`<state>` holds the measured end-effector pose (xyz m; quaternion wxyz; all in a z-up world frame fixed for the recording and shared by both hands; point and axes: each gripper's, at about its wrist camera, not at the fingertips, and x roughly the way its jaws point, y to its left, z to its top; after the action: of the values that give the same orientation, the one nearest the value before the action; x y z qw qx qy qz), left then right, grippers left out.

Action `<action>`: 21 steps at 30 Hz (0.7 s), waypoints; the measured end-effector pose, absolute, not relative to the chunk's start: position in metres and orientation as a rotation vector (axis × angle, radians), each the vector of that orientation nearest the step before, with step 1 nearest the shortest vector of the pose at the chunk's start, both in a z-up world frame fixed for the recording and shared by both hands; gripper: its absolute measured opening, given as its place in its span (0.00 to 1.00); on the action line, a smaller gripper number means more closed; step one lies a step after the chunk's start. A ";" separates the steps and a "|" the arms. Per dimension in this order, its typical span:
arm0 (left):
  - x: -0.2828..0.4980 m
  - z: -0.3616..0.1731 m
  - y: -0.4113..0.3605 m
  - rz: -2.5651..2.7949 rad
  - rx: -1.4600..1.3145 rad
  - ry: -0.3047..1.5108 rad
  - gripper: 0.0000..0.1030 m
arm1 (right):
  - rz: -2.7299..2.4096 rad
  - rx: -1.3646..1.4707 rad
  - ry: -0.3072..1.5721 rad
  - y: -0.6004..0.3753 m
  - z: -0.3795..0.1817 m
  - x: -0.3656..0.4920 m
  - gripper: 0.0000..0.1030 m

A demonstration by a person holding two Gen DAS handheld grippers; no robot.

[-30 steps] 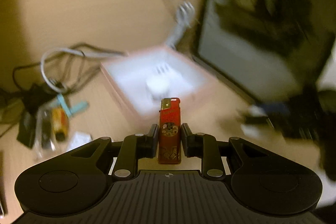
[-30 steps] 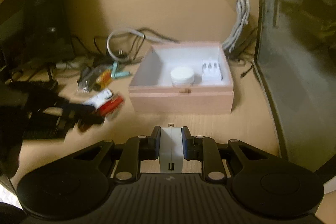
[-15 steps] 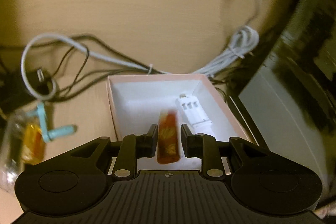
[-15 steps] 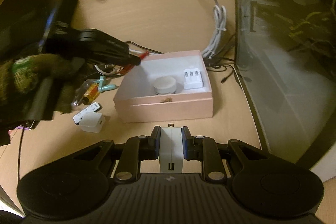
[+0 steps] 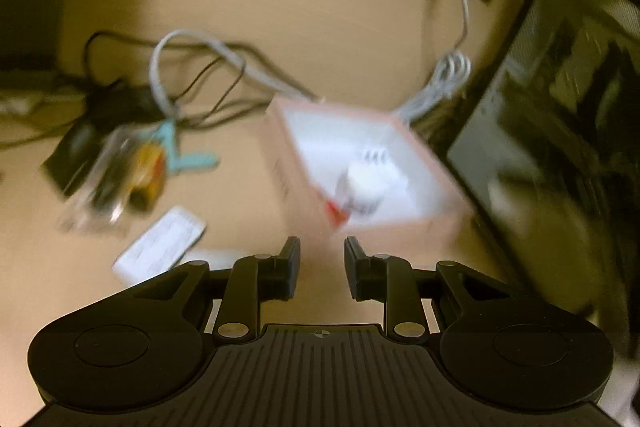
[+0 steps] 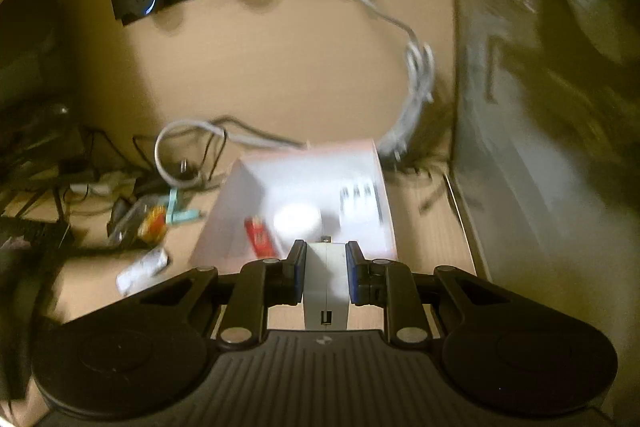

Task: Organize rigid objects
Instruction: 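Lower the white plug charger into the box and open the right gripper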

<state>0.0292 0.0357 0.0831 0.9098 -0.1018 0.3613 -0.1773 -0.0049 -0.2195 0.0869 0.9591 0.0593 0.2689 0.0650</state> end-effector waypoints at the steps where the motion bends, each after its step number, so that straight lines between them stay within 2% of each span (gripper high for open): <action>1: 0.021 0.081 0.040 -0.357 -0.191 0.754 0.26 | 0.135 0.115 0.538 -0.220 0.090 0.008 0.19; 9: -0.013 0.061 0.092 -0.214 -0.143 0.828 0.26 | 0.119 0.051 0.547 -0.201 0.080 0.095 0.21; 10: -0.015 0.059 0.097 -0.201 -0.140 0.829 0.26 | 0.115 0.051 0.564 -0.199 0.075 0.100 0.29; 12: -0.016 0.056 0.105 -0.184 -0.144 0.832 0.26 | 0.123 0.072 0.580 -0.198 0.068 0.100 0.57; 13: -0.016 0.054 0.108 -0.181 -0.147 0.835 0.26 | 0.134 0.085 0.580 -0.198 0.065 0.096 0.60; 19: -0.005 0.049 0.102 -0.214 -0.125 0.841 0.26 | 0.186 0.060 0.602 -0.189 0.047 0.065 0.63; 21: 0.000 0.049 0.097 -0.246 -0.107 0.833 0.26 | 0.203 0.053 0.603 -0.186 0.042 0.050 0.70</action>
<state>0.0001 0.0971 0.0489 0.9058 -0.0518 0.4034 -0.1190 0.0501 -0.1857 0.0419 0.9494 0.0260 0.2966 0.0996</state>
